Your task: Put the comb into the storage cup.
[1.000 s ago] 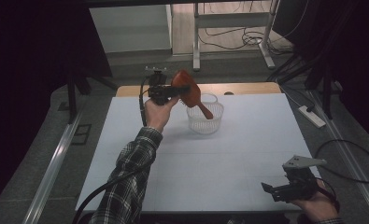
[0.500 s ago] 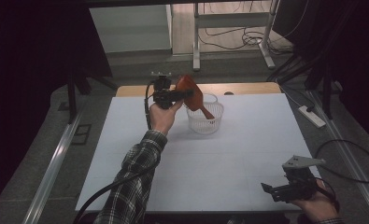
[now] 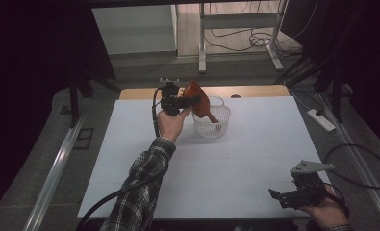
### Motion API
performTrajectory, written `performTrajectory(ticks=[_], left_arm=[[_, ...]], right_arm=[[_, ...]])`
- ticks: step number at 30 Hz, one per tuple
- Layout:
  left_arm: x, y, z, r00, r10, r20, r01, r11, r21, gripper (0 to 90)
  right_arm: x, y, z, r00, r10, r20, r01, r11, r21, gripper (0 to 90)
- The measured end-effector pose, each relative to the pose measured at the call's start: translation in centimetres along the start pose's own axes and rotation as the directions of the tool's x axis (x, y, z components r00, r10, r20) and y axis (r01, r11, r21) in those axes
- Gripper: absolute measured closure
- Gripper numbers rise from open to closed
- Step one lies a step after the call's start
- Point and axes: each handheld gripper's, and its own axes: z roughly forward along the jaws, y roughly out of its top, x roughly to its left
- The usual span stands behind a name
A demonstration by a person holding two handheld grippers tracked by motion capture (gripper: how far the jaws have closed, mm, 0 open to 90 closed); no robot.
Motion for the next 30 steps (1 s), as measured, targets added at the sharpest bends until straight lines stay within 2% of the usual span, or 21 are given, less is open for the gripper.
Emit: performTrajectory(ticks=[10,19,30], left_arm=[[-0.1,-0.4,0.6,0.9996,-0.015,-0.022,0.015,0.9999,0.002,52.3],[0.3,-1.0,1.2,0.9983,-0.058,0.000,0.058,0.9983,-0.006,51.5],[0.7,-1.5,1.1,0.9965,-0.083,-0.011,0.083,0.9964,-0.016,47.1]], right_arm=[[0.0,0.0,0.1,1.0000,-0.006,-0.003,0.006,1.000,0.007,0.2],[0.0,0.0,0.1,1.0000,-0.006,-0.003,0.006,1.000,0.009,0.3],[0.0,0.0,0.1,1.0000,-0.007,-0.003,0.007,1.000,0.014,0.3]])
